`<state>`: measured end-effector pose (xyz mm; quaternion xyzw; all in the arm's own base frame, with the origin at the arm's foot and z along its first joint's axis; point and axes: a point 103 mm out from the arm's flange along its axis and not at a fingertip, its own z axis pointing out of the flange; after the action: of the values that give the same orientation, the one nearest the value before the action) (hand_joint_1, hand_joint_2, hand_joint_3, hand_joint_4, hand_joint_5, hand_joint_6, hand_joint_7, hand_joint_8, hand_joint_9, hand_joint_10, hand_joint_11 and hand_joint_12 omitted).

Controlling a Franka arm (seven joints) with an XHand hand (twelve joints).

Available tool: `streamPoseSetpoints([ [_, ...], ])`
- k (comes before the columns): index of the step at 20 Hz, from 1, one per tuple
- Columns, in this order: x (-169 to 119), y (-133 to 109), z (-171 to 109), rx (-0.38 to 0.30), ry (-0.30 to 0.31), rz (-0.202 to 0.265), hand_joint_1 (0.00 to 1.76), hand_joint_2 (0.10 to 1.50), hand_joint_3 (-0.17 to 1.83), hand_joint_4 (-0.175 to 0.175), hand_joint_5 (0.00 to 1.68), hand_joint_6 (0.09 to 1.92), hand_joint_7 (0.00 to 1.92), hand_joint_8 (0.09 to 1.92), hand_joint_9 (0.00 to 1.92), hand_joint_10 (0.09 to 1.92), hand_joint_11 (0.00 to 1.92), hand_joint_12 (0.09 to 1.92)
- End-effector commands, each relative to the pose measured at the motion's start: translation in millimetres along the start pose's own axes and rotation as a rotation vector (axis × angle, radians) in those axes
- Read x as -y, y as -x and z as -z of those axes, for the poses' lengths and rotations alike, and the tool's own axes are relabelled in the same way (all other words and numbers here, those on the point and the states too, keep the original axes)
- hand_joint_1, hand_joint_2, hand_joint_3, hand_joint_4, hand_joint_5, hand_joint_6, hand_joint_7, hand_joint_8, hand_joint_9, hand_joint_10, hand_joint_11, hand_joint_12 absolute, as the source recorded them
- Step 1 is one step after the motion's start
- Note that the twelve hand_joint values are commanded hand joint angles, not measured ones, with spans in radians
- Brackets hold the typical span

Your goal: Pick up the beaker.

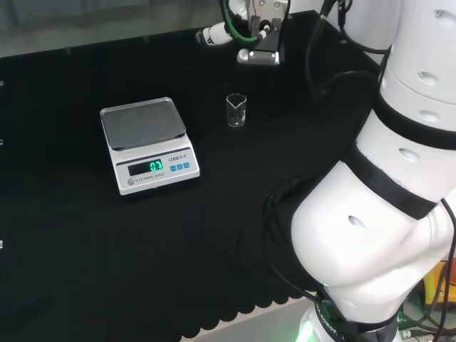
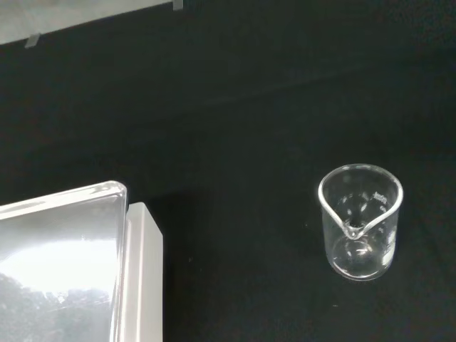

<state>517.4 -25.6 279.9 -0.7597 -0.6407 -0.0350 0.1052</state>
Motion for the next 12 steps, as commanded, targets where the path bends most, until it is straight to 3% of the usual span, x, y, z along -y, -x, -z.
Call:
streamPoseSetpoints([
  [1,-30.8,7.3,-48.2,0.046,-0.030,-0.089,0.47,0.90,-0.04,-0.075,0.20,0.09,0.02,0.78,0.01,0.94,0.02,1.49],
  [12,-55.3,18.1,-94.6,0.094,-0.078,-0.185,0.47,0.90,-0.04,-0.077,0.21,0.09,0.02,0.79,0.02,0.95,0.03,1.49],
])
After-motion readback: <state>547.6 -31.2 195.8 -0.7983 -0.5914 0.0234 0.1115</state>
